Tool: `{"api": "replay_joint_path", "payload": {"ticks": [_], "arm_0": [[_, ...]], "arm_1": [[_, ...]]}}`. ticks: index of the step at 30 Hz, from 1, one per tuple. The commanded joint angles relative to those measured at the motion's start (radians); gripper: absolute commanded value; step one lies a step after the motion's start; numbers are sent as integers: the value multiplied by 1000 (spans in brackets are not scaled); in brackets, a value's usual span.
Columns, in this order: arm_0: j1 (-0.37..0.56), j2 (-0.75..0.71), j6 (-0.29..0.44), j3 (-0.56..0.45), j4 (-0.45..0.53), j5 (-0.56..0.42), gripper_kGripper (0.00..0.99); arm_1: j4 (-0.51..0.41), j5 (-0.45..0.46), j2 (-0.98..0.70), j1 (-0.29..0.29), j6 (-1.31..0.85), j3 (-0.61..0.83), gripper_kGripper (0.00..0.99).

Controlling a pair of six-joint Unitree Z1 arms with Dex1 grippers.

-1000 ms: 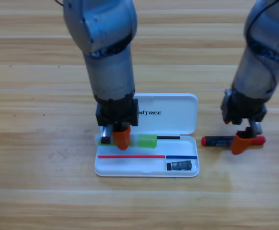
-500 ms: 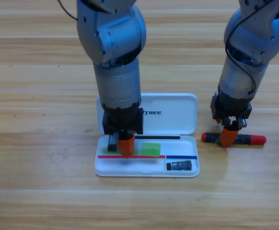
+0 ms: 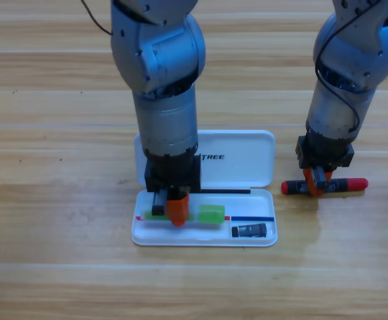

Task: Clean up eraser and pencils

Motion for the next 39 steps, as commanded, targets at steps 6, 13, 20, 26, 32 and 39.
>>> {"api": "replay_joint_path", "payload": {"ticks": [6,13,20,26,32,39], "arm_0": [[-20,42,-12,25,6,-16,990],[-20,31,-12,23,9,-16,990],[25,-76,15,18,57,-2,990],[160,-257,104,37,141,-10,990],[361,-421,245,146,146,-61,990],[535,-432,385,216,138,-154,990]], "arm_1": [[26,-11,-49,-28,33,55,0],[124,0,-303,52,114,100,0],[169,78,-332,156,152,86,0],[169,78,-183,228,200,-26,0],[169,61,-13,280,230,-198,0],[167,37,113,319,238,-327,0]]}}
